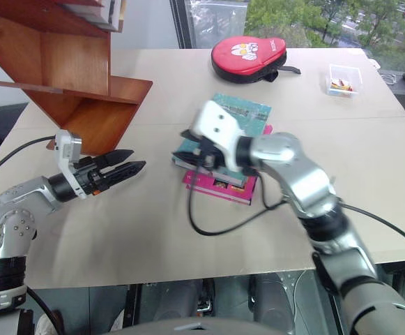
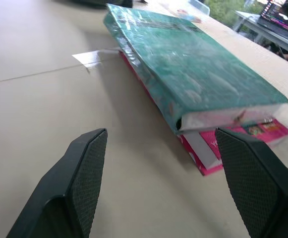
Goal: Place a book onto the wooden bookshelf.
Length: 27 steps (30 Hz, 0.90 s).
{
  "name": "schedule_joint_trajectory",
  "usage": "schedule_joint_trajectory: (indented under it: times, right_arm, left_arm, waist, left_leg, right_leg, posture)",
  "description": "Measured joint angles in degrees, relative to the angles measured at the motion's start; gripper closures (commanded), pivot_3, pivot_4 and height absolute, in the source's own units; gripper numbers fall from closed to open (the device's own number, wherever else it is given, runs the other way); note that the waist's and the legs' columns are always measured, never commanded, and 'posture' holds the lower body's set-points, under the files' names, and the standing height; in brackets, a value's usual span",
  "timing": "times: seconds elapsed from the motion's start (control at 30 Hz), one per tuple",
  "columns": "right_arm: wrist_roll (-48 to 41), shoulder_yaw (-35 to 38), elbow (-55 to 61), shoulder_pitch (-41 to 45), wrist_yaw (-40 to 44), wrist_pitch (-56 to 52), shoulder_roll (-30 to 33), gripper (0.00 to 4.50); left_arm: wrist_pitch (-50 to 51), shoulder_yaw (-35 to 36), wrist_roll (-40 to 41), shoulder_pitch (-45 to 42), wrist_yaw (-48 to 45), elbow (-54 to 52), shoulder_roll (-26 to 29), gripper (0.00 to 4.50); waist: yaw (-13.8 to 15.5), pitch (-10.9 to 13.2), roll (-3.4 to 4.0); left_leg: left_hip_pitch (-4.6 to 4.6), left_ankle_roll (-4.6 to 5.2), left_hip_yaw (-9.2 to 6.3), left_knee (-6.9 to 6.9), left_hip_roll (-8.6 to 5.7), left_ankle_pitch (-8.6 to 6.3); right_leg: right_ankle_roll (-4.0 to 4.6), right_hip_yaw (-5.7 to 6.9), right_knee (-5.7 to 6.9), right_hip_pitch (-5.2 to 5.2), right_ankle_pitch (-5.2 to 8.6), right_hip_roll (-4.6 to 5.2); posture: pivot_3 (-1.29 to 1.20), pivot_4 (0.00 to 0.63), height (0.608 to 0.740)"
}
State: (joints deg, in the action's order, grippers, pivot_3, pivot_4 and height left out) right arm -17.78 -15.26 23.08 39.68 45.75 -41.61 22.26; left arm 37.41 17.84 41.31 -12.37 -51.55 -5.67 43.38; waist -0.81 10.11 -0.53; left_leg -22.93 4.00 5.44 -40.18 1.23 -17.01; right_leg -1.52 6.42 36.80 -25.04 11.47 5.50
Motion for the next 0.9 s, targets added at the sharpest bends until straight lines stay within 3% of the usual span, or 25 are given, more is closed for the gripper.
schedule_joint_trajectory:
  times: [0.1,0.27,0.43,0.67,0.8,0.9]
  right_arm:
    - [-6.1,9.5,15.8,-12.6,-0.1,-8.3,9.0,0.06]
    - [-14.8,24.0,32.1,-25.1,-3.9,-16.5,13.1,0.02]
    - [-25.1,32.6,35.0,-35.1,-10.4,-11.7,19.3,0.02]
    - [-36.7,34.0,35.4,-40.7,-26.5,0.8,29.5,0.02]
    - [-39.4,30.5,35.5,-40.2,-34.6,6.1,34.7,0.02]
    - [-40.2,29.1,35.5,-40.1,-37.1,7.5,36.1,0.02]
  left_arm:
    - [-1.5,-2.0,-1.4,-3.4,-2.3,2.6,0.3,0.84]
    - [-1.4,-6.2,-3.6,-10.6,-6.0,10.6,0.2,0.84]
    - [5.8,-8.6,-3.6,-21.8,-7.3,20.5,-0.5,0.84]
    - [22.5,-14.7,-7.4,-40.6,-5.2,43.5,-6.9,0.84]
    - [23.5,-15.8,-11.0,-50.5,-5.1,60.5,-13.0,0.84]
    - [22.5,-15.4,-12.4,-53.3,-5.1,66.3,-14.7,0.84]
  waist:
    - [0.8,0.0,-0.01]
    - [0.7,0.1,-0.08]
    - [1.3,0.1,-0.17]
    - [1.6,0.1,-0.47]
    - [1.6,0.2,-0.7]
    - [1.4,0.2,-0.75]
  left_leg:
    - [0.01,-0.02,-0.15,0.0,0.03,-0.01]
    - [0.11,-0.01,-0.04,-0.02,0.07,0.0]
    - [0.17,0.01,-0.09,-0.09,0.04,0.01]
    - [0.11,0.02,-0.1,-0.13,0.01,0.02]
    - [0.05,0.05,-0.07,-0.14,0.0,0.01]
    - [0.05,0.06,-0.04,-0.13,0.02,0.0]
  right_leg:
    - [0.03,0.15,-0.03,0.08,0.03,-0.04]
    - [-0.11,0.01,-0.01,0.12,0.09,-0.13]
    - [-0.25,0.04,0.0,0.24,0.16,-0.11]
    - [-0.26,0.04,-0.02,0.24,0.17,-0.14]
    - [-0.26,0.03,-0.07,0.21,0.17,-0.13]
    - [-0.24,-0.01,-0.05,0.18,0.16,-0.14]
  posture:
    - [0.0,0.15,0.74]
    - [0.0,0.15,0.74]
    - [0.0,0.15,0.74]
    - [0.0,0.15,0.74]
    - [0.0,0.15,0.74]
    - [0.0,0.15,0.74]
